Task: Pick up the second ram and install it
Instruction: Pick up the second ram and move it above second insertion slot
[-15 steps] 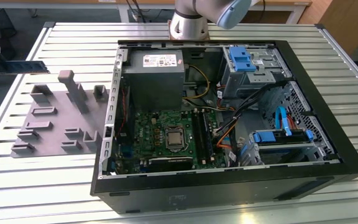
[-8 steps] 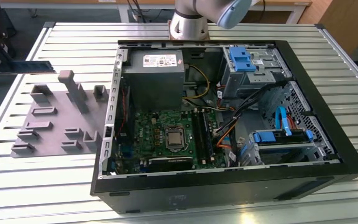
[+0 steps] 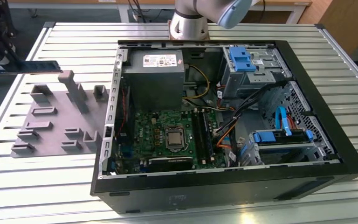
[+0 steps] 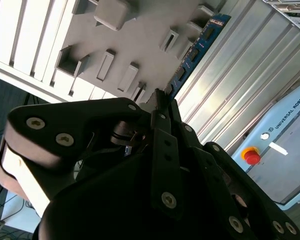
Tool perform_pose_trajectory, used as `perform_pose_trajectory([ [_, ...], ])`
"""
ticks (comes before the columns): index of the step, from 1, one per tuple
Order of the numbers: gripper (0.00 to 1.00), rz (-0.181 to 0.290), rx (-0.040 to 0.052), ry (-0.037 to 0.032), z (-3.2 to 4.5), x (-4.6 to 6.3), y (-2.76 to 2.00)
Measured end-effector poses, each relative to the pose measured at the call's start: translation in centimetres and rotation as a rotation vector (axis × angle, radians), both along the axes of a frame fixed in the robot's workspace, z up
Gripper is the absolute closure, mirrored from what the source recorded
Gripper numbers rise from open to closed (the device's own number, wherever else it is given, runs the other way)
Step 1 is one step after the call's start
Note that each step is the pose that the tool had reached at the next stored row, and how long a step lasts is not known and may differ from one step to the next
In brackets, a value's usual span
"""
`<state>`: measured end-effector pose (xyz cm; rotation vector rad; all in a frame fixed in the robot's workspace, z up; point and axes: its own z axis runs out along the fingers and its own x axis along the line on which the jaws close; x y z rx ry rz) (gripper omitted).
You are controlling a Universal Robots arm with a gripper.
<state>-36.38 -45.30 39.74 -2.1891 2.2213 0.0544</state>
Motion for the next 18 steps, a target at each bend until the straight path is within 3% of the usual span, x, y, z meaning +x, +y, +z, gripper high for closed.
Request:
perform_pose_trajectory([
  [18, 0.86, 0.000, 0.0000, 0.0000, 0.00, 1.7, 0.00],
])
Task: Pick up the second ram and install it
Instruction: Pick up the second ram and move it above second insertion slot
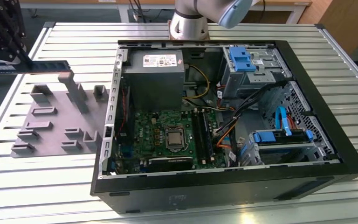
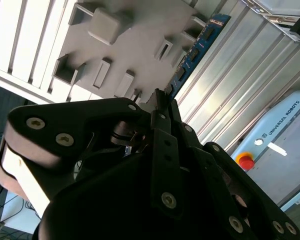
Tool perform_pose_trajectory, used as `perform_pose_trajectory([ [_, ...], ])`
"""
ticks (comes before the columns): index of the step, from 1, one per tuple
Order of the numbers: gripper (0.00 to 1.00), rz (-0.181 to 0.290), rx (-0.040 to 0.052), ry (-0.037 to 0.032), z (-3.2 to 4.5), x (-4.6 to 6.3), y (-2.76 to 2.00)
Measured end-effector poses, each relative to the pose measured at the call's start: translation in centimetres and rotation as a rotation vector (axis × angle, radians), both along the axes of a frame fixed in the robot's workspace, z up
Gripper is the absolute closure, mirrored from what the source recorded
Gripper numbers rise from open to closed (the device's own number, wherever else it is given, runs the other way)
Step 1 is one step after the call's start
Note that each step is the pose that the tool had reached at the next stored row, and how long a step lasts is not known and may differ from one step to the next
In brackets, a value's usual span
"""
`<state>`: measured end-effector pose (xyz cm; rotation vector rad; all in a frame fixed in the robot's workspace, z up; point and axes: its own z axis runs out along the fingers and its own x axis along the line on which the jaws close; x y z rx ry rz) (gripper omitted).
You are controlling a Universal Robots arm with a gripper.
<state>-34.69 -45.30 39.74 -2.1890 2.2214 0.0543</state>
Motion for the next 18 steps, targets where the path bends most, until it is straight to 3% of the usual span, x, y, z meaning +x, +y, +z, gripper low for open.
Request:
perform_pose_trajectory([
  [18, 0.86, 0.000, 0.0000, 0.0000, 0.00, 1.5, 0.00],
])
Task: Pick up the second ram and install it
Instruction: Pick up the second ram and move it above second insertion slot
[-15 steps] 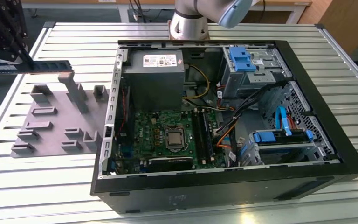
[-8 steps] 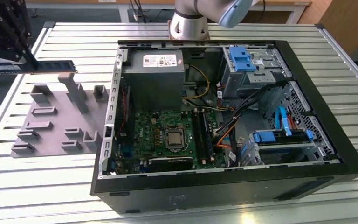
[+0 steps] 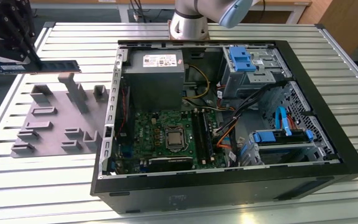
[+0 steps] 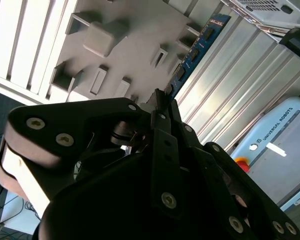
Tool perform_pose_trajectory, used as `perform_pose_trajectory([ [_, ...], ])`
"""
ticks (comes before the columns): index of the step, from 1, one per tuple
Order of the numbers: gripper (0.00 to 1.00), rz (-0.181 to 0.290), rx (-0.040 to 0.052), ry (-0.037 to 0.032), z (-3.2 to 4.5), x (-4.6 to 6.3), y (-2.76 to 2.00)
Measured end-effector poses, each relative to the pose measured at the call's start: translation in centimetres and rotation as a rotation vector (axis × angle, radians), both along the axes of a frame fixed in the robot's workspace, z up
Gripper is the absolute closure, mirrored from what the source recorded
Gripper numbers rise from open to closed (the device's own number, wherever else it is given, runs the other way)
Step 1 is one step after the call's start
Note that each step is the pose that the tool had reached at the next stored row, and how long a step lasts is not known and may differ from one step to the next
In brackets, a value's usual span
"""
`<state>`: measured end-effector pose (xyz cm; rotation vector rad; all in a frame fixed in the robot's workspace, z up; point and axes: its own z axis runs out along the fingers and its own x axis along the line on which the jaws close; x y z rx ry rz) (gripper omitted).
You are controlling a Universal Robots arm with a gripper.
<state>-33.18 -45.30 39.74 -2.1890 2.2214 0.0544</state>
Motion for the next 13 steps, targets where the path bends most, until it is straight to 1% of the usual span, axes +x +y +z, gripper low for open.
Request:
perform_pose_trajectory([
  [13, 0.86, 0.000, -0.0001, 0.0000, 0.00, 1.01, 0.00],
])
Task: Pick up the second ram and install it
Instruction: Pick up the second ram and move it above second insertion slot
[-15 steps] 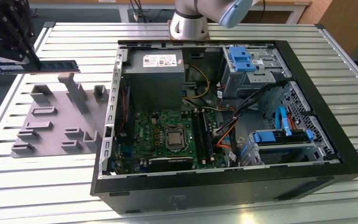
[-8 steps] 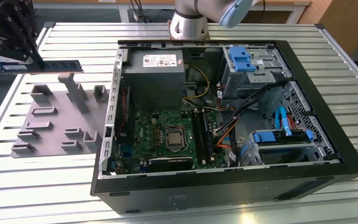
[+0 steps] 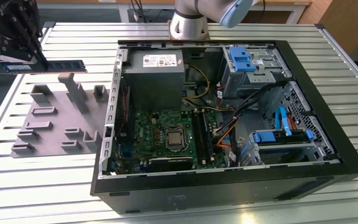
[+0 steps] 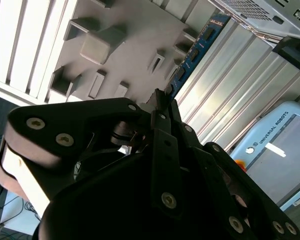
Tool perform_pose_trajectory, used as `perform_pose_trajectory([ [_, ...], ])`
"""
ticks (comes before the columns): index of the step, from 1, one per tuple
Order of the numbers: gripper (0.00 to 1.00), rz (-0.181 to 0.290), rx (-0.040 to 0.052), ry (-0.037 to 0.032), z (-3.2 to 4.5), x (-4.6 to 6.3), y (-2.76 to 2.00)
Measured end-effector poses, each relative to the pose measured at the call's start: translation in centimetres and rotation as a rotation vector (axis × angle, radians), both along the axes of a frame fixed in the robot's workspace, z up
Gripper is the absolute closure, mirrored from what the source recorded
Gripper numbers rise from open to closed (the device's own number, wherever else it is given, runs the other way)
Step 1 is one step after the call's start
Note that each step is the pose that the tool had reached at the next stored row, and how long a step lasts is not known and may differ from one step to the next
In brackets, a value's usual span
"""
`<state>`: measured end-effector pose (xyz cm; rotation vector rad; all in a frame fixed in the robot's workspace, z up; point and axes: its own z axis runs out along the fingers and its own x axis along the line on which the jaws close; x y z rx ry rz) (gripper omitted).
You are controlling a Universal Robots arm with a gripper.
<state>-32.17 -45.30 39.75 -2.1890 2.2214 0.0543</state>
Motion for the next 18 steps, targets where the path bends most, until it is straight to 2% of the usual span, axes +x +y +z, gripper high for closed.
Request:
perform_pose_trajectory([
  [18, 0.86, 0.000, 0.0000, 0.0000, 0.00, 1.2, 0.00],
])
